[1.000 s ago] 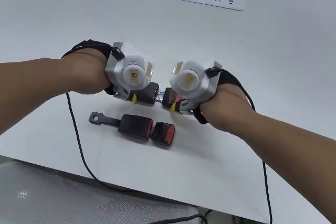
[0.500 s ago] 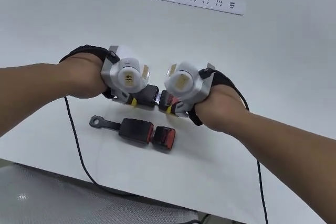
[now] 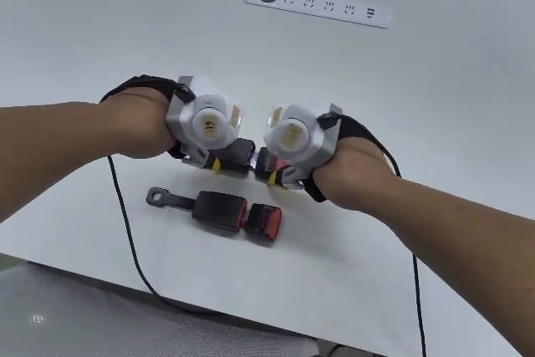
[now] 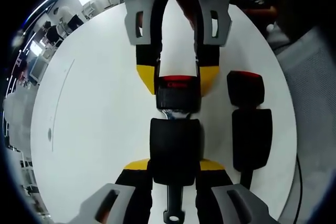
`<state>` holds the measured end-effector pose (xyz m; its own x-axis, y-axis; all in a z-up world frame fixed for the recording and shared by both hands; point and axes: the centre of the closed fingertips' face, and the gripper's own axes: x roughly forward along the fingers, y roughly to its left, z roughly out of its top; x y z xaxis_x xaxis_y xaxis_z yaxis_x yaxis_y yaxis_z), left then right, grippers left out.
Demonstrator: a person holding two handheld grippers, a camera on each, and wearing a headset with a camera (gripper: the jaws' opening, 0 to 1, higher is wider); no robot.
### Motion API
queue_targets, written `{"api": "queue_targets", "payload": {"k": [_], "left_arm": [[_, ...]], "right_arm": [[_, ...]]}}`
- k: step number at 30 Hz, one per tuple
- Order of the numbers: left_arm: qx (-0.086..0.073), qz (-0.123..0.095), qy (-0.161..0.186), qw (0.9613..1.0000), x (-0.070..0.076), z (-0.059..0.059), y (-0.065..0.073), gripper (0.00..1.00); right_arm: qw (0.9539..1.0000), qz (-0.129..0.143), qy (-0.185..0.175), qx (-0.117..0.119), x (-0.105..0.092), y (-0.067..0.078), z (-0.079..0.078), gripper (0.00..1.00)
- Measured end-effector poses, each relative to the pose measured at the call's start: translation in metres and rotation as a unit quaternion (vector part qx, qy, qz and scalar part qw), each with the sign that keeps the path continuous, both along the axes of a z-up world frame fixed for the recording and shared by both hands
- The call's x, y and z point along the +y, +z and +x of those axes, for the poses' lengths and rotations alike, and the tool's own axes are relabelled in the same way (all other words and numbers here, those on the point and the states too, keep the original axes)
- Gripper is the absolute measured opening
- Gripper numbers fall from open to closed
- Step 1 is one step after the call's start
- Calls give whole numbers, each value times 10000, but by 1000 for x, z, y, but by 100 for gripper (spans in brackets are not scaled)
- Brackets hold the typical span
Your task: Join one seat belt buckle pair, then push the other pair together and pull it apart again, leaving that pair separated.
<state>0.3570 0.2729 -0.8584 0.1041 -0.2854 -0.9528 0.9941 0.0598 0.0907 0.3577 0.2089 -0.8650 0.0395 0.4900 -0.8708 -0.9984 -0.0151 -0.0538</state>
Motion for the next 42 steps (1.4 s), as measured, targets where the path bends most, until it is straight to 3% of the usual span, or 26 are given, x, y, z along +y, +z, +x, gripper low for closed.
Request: {"api": "queue_targets", "payload": {"k": [10,21,42], "left_arm": [[3,-124,79,9999,1,0,1,31],[14,-2,18,10000,0,-2,1,31],[62,95,32,9999,-1,-3,0,32]], "right_arm": [[10000,9,-47,15,-16,0,1,32],[9999,58,-100,16,-31,0,-2,33],[9988,-112,-480,28,-139,0,-8,34]]}}
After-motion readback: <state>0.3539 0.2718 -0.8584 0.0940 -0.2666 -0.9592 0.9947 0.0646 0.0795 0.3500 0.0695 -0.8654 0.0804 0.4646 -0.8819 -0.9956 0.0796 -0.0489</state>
